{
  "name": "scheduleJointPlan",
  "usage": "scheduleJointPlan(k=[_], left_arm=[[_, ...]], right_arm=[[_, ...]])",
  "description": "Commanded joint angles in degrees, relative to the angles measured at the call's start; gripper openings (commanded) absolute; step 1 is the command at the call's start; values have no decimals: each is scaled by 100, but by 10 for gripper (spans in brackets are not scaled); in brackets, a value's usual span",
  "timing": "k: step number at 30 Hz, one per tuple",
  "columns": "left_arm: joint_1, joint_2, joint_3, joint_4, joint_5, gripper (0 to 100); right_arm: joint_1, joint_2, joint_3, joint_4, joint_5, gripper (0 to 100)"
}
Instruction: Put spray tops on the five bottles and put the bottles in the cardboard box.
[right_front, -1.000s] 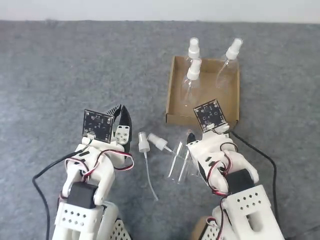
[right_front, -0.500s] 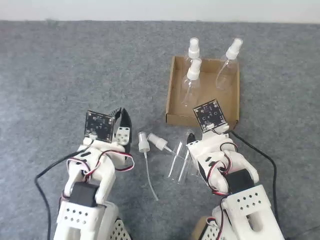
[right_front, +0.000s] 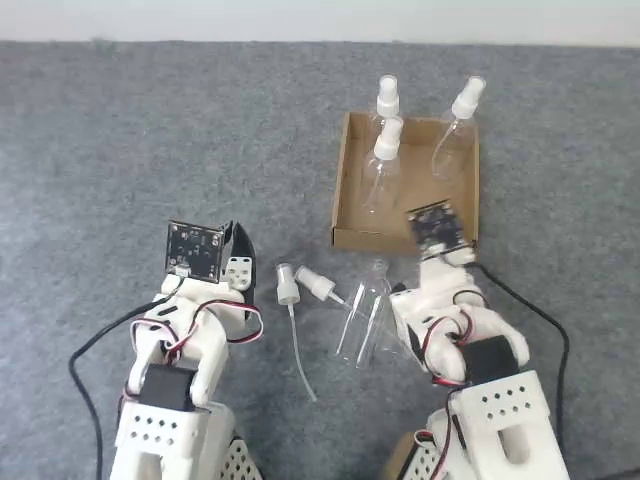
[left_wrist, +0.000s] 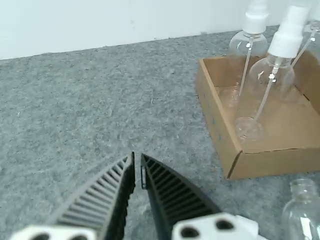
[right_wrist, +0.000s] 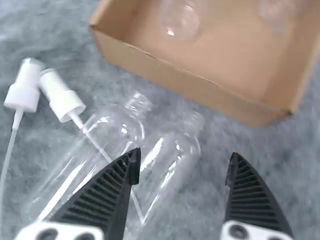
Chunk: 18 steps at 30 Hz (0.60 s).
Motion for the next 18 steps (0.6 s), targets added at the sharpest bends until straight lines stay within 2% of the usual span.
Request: scheduleJointPlan(k=[1,5,9,14,18], left_arm=[[-18,-105,-57,-35,-53,13],[-18,-105,-48,-35,-53,13],[-18,-105,13,-105,-53,13],[-18,-105,198,-440,-53,13],[-18,-105,207,-448,-53,13]], right_arm=[[75,-57,-466,233,-237,231],[75,259,-492,215,-255,231],[75,1297,-809,57,-316,231],[57,2853,-1407,-198,-1046,232],[57,3758,-1512,-409,-1169,235]])
